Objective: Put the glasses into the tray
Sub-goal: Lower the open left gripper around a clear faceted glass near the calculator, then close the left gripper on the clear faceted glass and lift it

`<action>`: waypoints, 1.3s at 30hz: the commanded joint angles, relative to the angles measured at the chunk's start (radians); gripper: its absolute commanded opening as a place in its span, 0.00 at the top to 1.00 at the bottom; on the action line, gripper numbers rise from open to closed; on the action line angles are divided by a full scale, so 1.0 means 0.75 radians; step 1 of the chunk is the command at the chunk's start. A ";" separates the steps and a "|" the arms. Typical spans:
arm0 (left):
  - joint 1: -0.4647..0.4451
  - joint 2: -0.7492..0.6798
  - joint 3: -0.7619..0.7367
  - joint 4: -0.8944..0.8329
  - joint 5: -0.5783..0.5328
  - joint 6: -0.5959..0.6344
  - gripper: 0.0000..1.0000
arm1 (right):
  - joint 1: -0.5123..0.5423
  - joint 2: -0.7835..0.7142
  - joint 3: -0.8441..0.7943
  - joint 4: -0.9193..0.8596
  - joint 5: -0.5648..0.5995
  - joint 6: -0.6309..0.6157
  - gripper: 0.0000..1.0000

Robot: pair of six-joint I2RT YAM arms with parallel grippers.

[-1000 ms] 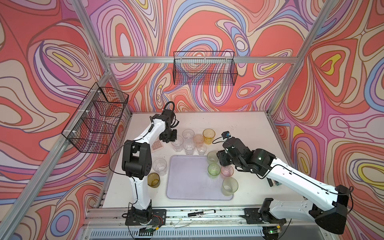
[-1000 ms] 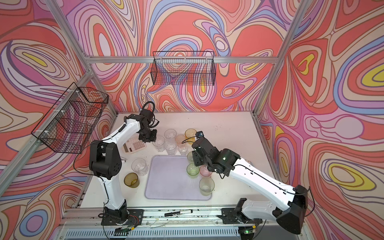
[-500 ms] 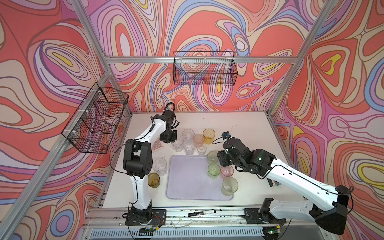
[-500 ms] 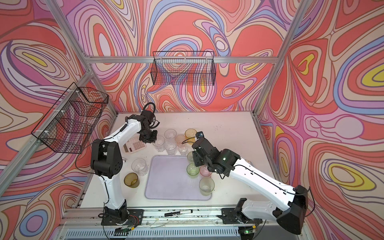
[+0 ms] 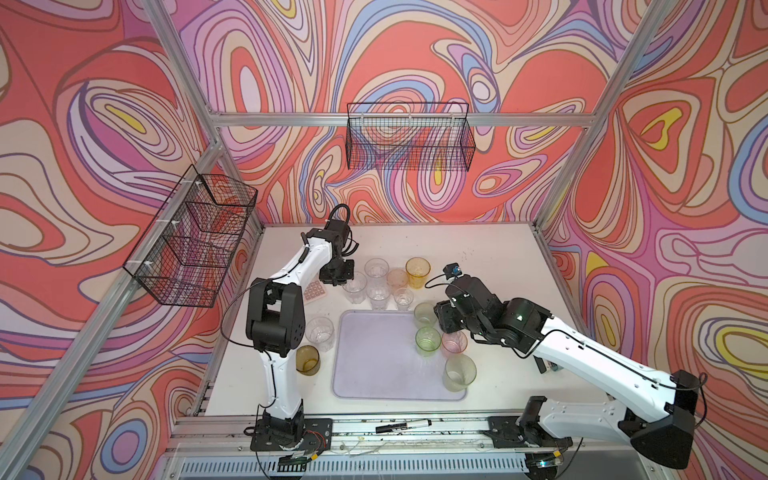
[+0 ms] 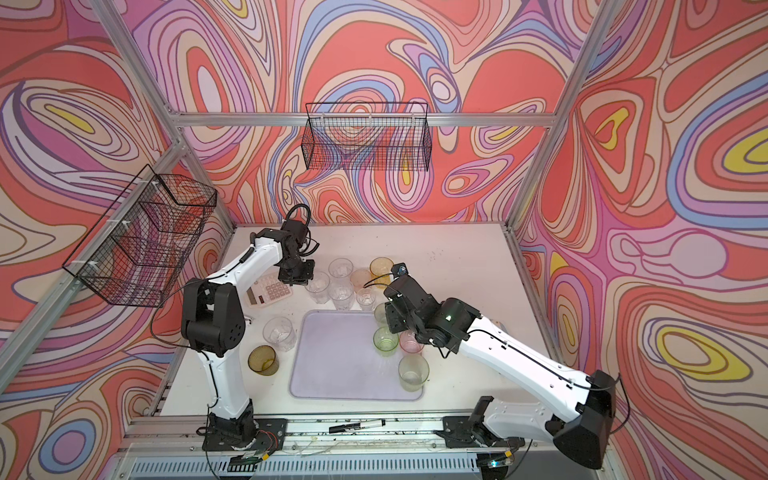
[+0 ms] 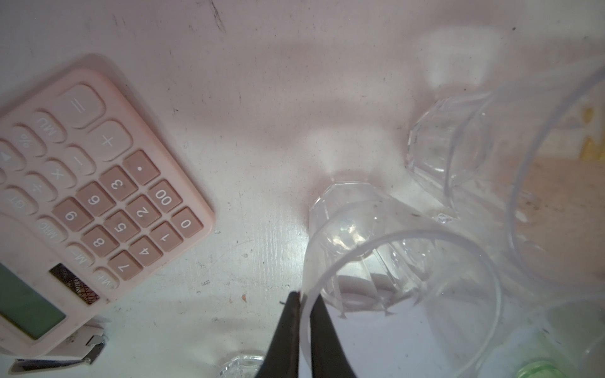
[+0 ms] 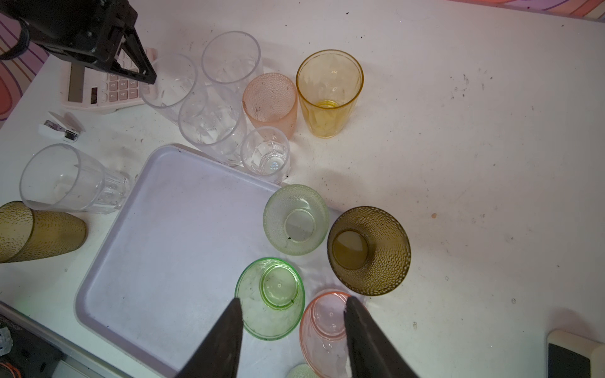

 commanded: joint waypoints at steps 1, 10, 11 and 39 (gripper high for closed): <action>-0.006 0.016 0.040 -0.056 -0.025 -0.005 0.91 | -0.003 -0.009 -0.007 0.015 -0.006 -0.004 0.48; -0.006 -0.007 0.056 -0.077 -0.041 -0.005 1.00 | -0.005 -0.009 -0.003 0.020 -0.011 -0.004 0.49; -0.006 -0.009 0.061 -0.080 -0.042 -0.002 1.00 | -0.006 -0.011 -0.003 0.021 -0.014 -0.002 0.49; 0.000 -0.275 0.101 -0.257 0.038 0.049 1.00 | -0.005 0.036 0.051 0.032 -0.018 0.016 0.50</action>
